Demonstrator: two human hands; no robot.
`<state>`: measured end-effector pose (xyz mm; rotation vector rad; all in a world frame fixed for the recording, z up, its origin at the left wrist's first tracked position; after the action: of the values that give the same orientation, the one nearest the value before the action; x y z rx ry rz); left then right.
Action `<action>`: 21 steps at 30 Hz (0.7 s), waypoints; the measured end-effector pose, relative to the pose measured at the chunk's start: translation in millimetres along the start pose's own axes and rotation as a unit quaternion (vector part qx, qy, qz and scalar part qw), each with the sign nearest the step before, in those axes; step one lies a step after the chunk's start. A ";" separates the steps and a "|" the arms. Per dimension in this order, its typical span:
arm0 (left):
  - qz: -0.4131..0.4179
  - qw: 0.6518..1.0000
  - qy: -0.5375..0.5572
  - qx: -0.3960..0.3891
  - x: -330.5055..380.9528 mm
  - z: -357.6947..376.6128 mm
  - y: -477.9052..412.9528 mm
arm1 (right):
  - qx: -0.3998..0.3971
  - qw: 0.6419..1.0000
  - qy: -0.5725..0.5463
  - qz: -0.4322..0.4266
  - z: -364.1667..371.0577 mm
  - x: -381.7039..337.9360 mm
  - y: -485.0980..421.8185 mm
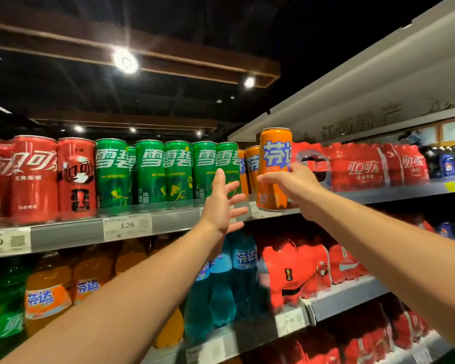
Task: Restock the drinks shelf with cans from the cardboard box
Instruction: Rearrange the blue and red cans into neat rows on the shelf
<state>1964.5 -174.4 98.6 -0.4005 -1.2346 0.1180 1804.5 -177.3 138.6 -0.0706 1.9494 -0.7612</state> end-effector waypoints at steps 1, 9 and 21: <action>0.004 1.000 0.002 0.001 -0.7 0.4 -7.8 | -0.001 1.000 -0.002 -0.003 3.4 -0.2 -7.4; 0.009 1.000 -0.003 0.021 -15.2 -0.9 -52.5 | 0.000 1.000 0.007 -0.016 18.2 5.0 -58.5; 0.023 0.998 0.015 0.049 -22.5 -19.0 -80.6 | -0.012 0.995 0.075 -0.060 48.3 6.6 -105.9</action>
<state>1964.5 -260.2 102.3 -0.3439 -1.1849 0.2110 1812.7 -287.5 175.7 -0.1507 2.1124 -0.8429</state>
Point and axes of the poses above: each hand's wrist, its own y-axis away from the middle knuckle, its own z-axis out of the palm, x = y × z, the point moved 5 cm from there along -y, towards the middle knuckle, and after that the axes turned 12 degrees about y, right-handed, at the moved point
